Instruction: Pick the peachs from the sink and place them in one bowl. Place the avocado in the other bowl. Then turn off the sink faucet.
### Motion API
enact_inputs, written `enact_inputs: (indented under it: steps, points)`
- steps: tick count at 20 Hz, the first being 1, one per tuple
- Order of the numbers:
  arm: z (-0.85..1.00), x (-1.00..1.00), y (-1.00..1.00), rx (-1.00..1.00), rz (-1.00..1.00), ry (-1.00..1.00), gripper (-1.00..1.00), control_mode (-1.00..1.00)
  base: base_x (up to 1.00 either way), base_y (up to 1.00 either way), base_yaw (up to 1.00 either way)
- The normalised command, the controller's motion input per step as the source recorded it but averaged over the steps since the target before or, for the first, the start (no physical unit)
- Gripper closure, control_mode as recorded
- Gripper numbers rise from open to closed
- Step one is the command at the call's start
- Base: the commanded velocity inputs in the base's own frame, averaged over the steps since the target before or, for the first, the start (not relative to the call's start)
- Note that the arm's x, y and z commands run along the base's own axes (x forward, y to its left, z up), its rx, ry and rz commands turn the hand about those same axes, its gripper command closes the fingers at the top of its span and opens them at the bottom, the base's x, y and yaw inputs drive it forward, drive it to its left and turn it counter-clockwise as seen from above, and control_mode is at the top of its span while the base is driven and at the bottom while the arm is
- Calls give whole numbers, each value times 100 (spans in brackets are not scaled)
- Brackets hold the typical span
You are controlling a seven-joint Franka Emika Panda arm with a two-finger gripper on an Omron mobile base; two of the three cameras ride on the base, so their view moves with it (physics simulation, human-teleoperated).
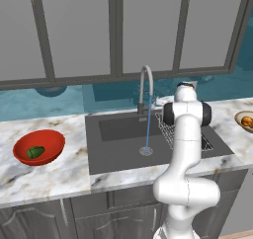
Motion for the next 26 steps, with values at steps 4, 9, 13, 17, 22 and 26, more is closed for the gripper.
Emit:
enact_inputs:
  steps: [4,9,13,17,22,26]
  points:
    - [0,4,2,0,19,0,-100,-100,0,0,0]
    - [0,0,8,0,19,0,-100,-100,0,0,0]
    - [0,0,42,0,4,0,-100,-100,0,0,0]
    - [0,6,36,0,-7,0,-100,-100,0,0,0]
    - [0,0,75,0,-8,0,-100,-100,0,0,0]
    - [0,0,56,0,-3,0,-100,-100,0,0,0]
